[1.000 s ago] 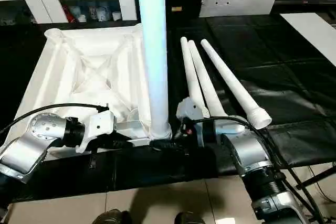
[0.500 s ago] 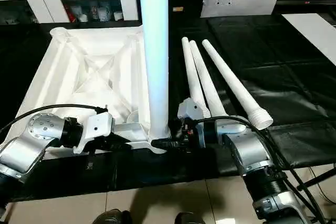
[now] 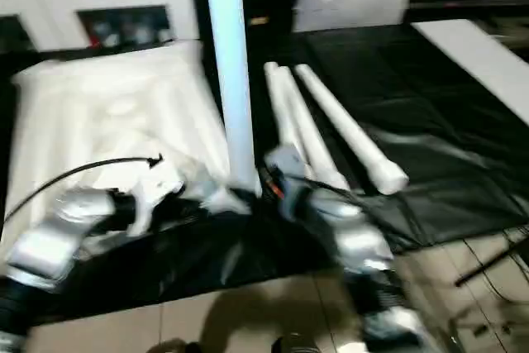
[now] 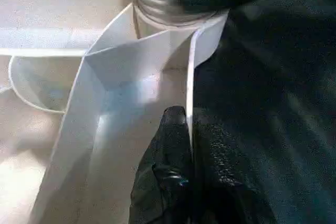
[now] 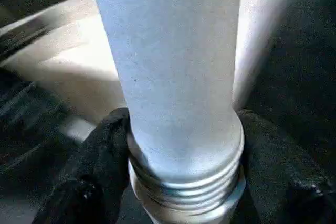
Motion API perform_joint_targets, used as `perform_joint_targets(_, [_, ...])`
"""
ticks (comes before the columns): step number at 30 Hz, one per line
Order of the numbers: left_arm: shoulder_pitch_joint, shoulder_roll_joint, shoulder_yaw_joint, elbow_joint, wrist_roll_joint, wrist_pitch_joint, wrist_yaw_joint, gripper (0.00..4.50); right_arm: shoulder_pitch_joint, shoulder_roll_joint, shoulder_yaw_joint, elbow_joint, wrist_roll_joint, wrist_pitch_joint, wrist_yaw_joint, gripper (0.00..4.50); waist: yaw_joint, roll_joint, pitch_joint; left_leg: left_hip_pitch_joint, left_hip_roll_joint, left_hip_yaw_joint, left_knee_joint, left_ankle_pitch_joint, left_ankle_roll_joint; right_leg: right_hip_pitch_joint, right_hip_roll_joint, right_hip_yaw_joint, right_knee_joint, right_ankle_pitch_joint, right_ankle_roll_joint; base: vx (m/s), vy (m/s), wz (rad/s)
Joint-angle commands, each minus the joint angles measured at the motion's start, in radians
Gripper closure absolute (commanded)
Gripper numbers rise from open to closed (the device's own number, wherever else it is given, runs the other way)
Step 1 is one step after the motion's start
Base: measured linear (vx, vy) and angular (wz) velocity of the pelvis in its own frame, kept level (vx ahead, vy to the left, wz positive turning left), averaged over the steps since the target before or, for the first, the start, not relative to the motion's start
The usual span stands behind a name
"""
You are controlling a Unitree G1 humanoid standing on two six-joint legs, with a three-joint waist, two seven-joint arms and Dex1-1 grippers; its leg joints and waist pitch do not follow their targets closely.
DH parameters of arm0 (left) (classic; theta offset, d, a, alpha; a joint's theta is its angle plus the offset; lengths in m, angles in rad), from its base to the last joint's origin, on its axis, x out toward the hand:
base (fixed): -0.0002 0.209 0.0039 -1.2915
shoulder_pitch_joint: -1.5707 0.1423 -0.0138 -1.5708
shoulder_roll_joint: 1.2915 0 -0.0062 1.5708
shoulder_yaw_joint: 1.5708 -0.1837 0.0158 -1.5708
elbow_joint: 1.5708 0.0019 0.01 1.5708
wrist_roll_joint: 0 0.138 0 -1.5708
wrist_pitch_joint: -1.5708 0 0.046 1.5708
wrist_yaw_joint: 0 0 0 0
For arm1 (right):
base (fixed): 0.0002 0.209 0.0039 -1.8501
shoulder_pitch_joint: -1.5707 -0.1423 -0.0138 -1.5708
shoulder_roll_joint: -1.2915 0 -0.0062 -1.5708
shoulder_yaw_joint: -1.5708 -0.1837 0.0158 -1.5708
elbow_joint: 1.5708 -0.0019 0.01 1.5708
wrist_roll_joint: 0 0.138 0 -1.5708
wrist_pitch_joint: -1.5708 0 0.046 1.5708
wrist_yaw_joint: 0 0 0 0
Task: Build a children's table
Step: Rotate leg to tighten
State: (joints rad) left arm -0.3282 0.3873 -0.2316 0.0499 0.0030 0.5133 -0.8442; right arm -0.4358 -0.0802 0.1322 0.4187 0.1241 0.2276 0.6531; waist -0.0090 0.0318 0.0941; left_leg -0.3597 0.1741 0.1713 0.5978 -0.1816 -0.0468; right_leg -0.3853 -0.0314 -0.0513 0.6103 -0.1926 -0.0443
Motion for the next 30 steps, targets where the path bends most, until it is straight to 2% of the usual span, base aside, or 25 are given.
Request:
perform_joint_targets(1, [-0.05, -0.1, -0.019, -0.071, -0.006, 0.032, 0.114, 4.5, -0.003, 0.107, 0.097, 0.067, -0.007, 0.023, -0.055, 1.77, 0.001, 0.002, -0.054, 0.013, 0.041, -0.038, -0.068, -0.349, -0.007, 0.025, -0.111, 0.043, -0.123, -0.63, -0.086, 0.0, 0.0, 0.0])
perform_joint_targets(2, [-0.065, -0.149, -0.012, -0.069, 0.014, 0.063, 0.181, 4.5, -0.017, 0.139, 0.076, 0.094, -0.015, 0.029, -0.13, 1.77, -0.002, 0.005, -0.053, 0.016, 0.043, -0.036, -0.069, -0.353, -0.002, 0.017, -0.106, 0.041, -0.124, -0.608, -0.088, 0.0, 0.0, 0.0])
perform_joint_targets(3, [-0.073, -0.176, -0.009, -0.067, 0.022, 0.078, 0.215, 4.5, -0.024, 0.155, 0.063, 0.108, -0.017, 0.037, -0.167, 1.77, -0.006, -0.001, -0.056, 0.018, 0.044, -0.034, -0.068, -0.351, 0.003, 0.017, -0.105, 0.037, -0.121, -0.578, -0.098, 0.0, 0.0, 0.0])
perform_joint_targets(4, [-0.077, -0.191, -0.008, -0.066, 0.026, 0.085, 0.231, 4.5, -0.028, 0.161, 0.057, 0.116, -0.019, 0.041, -0.183, 1.77, -0.006, 0.001, -0.056, 0.018, 0.044, -0.035, -0.069, -0.353, 0.005, 0.017, -0.107, 0.035, -0.122, -0.572, -0.1, 0.0, 0.0, 0.0])
perform_joint_targets(6, [-0.082, -0.204, -0.016, -0.064, 0.029, 0.083, 0.239, 4.5, -0.035, 0.165, 0.04, 0.132, -0.015, 0.036, -0.194, 1.77, -0.004, 0.001, -0.059, 0.014, 0.044, -0.034, -0.069, -0.344, 0.016, 0.02, -0.109, 0.035, -0.121, -0.543, -0.098, 0.0, 0.0, 0.0])
perform_joint_targets(7, [-0.083, -0.207, -0.021, -0.066, 0.036, 0.087, 0.243, 4.5, -0.036, 0.17, 0.03, 0.138, -0.018, 0.03, -0.192, 1.77, -0.002, 0.004, -0.062, 0.01, 0.046, -0.033, -0.07, -0.327, 0.024, 0.021, -0.108, 0.037, -0.116, -0.501, -0.105, 0.0, 0.0, 0.0])
perform_joint_targets(8, [-0.085, -0.206, -0.025, -0.064, 0.044, 0.087, 0.243, 4.5, -0.036, 0.171, 0.021, 0.141, -0.021, 0.026, -0.19, 1.42, -0.002, 0.005, -0.063, 0.006, 0.047, -0.032, -0.071, -0.313, 0.03, 0.024, -0.109, 0.04, -0.113, -0.461, -0.116, 0.0, 0.0, 0.0])
perform_joint_targets(10, [-0.089, -0.193, -0.028, -0.057, 0.052, 0.074, 0.238, 4.5, -0.032, 0.166, 0.02, 0.139, -0.026, 0.018, -0.178, 1.07, 0.002, 0.008, -0.067, 0.002, 0.05, -0.031, -0.072, -0.282, 0.037, 0.027, -0.108, 0.042, -0.104, -0.392, -0.137, 0.0, 0.0, 0.0])
perform_joint_targets(12, [-0.09, -0.176, -0.034, -0.052, 0.053, 0.063, 0.228, 4.5, -0.028, 0.161, 0.018, 0.134, -0.022, 0.014, -0.174, 1.05, 0.005, 0.008, -0.068, -0.003, 0.051, -0.03, -0.072, -0.258, 0.042, 0.033, -0.11, 0.042, -0.097, -0.335, -0.161, 0.0, 0.0, 0.0])
perform_joint_targets(13, [-0.088, -0.169, -0.036, -0.054, 0.057, 0.06, 0.219, 4.5, -0.03, 0.161, 0.014, 0.138, -0.024, -0.002, -0.182, 1.05, 0.006, 0.015, -0.068, -0.002, 0.052, -0.03, -0.072, -0.256, 0.041, 0.033, -0.11, 0.042, -0.096, -0.325, -0.166, 0.0, 0.0, 0.0])
perform_joint_targets(14, [-0.086, -0.166, -0.036, -0.054, 0.057, 0.058, 0.213, 4.5, -0.031, 0.157, 0.011, 0.14, -0.029, -0.019, -0.188, 0.76, 0.005, 0.01, -0.069, -0.002, 0.052, -0.028, -0.072, -0.257, 0.041, 0.034, -0.109, 0.042, -0.096, -0.311, -0.171, 0.0, 0.0, 0.0])
perform_joint_targets(16, [-0.086, -0.161, -0.036, -0.051, 0.058, 0.054, 0.209, 4.5, -0.035, 0.144, 0.012, 0.137, -0.037, -0.04, -0.19, 0.63, 0.007, 0.011, -0.069, -0.004, 0.051, -0.027, -0.071, -0.246, 0.042, 0.036, -0.111, 0.043, -0.095, -0.299, -0.179, 0.0, 0.0, 0.0])
perform_joint_targets(20, [-0.09, -0.152, -0.035, -0.04, 0.061, 0.047, 0.212, 4.5, -0.022, 0.096, 0.013, 0.083, -0.046, -0.047, -0.148, 0.16, 0.01, 0.01, -0.066, -0.001, 0.053, -0.027, -0.073, -0.262, 0.041, 0.034, -0.109, 0.042, -0.098, -0.34, -0.168, 0.0, 0.0, 0.0])
perform_joint_targets(21, [-0.09, -0.152, -0.035, -0.04, 0.061, 0.047, 0.212, 4.5, -0.022, 0.096, 0.013, 0.083, -0.046, -0.047, -0.148, 0.16, 0.011, 0.01, -0.066, -0.001, 0.053, -0.027, -0.073, -0.263, 0.041, 0.034, -0.109, 0.042, -0.099, -0.341, -0.166, 0.0, 0.0, 0.0])
perform_joint_targets(23, [-0.107, -0.148, -0.024, -0.001, 0.066, 0.025, 0.228, 4.5, 0.017, 0.014, -0.006, -0.05, -0.024, -0.01, -0.093, 0.05, 0.019, 0.008, -0.069, 0.002, 0.054, -0.025, -0.072, -0.24, 0.045, 0.035, -0.103, 0.045, -0.096, -0.299, -0.155, 0.0, 0.0, 0.0])
perform_joint_targets(24, [-0.109, -0.148, -0.023, 0.005, 0.066, 0.023, 0.23, 4.5, 0.021, 0.005, -0.01, -0.065, -0.02, -0.006, -0.088, 0.05, 0.022, 0.006, -0.07, -0.002, 0.053, -0.024, -0.071, -0.22, 0.053, 0.037, -0.106, 0.045, -0.092, -0.266, -0.165, 0.0, 0.0, 0.0])
perform_joint_targets(25, [-0.119, -0.15, -0.019, 0.026, 0.07, 0.016, 0.239, 4.5, 0.03, -0.019, -0.027, -0.101, -0.003, 0.004, -0.074, 0.05, 0.022, 0.011, -0.071, -0.011, 0.051, -0.026, -0.071, -0.203, 0.058, 0.044, -0.107, 0.043, -0.092, -0.252, -0.166, 0.0, 0.0, 0.0])
perform_joint_targets(26, [-0.132, -0.154, -0.013, 0.05, 0.072, 0.015, 0.252, 4.5, 0.037, -0.045, -0.041, -0.131, 0.01, 0.017, -0.059, 0.05, 0.023, 0.016, -0.071, -0.009, 0.049, -0.025, -0.069, -0.2, 0.062, 0.043, -0.106, 0.042, -0.094, -0.25, -0.161, 0.0, 0.0, 0.0])
perform_joint_targets(27, [-0.135, -0.155, -0.013, 0.055, 0.072, 0.015, 0.253, 4.5, 0.038, -0.049, -0.043, -0.134, 0.01, 0.018, -0.058, 0.05, 0.023, 0.01, -0.073, -0.006, 0.049, -0.023, -0.066, -0.194, 0.065, 0.042, -0.104, 0.043, -0.096, -0.243, -0.158, 0.0, 0.0, 0.0])
perform_joint_targets(28, [-0.151, -0.161, -0.006, 0.082, 0.076, 0.013, 0.27, 4.5, 0.044, -0.076, -0.054, -0.161, 0.014, 0.021, -0.05, 0.05, 0.025, 0.013, -0.078, -0.013, 0.049, -0.024, -0.062, -0.156, 0.077, 0.045, -0.106, 0.041, -0.088, -0.201, -0.17, 0.0, 0.0, 0.0])
perform_joint_targets(29, [-0.154, -0.162, -0.005, 0.087, 0.077, 0.012, 0.274, 4.5, 0.045, -0.079, -0.057, -0.166, 0.015, 0.023, -0.049, 0.05, 0.025, 0.013, -0.078, -0.013, 0.049, -0.024, -0.062, -0.156, 0.077, 0.045, -0.106, 0.041, -0.088, -0.201, -0.17, 0.0, 0.0, 0.0])
perform_joint_targets(30, [-0.175, -0.171, 0.006, 0.122, 0.082, 0.003, 0.3, 4.5, 0.05, -0.097, -0.075, -0.195, 0.023, 0.032, -0.046, 0.05, 0.026, 0.011, -0.082, -0.016, 0.05, -0.024, -0.059, -0.124, 0.087, 0.044, -0.105, 0.04, -0.084, -0.154, -0.178, 0.0, 0.0, 0.0])
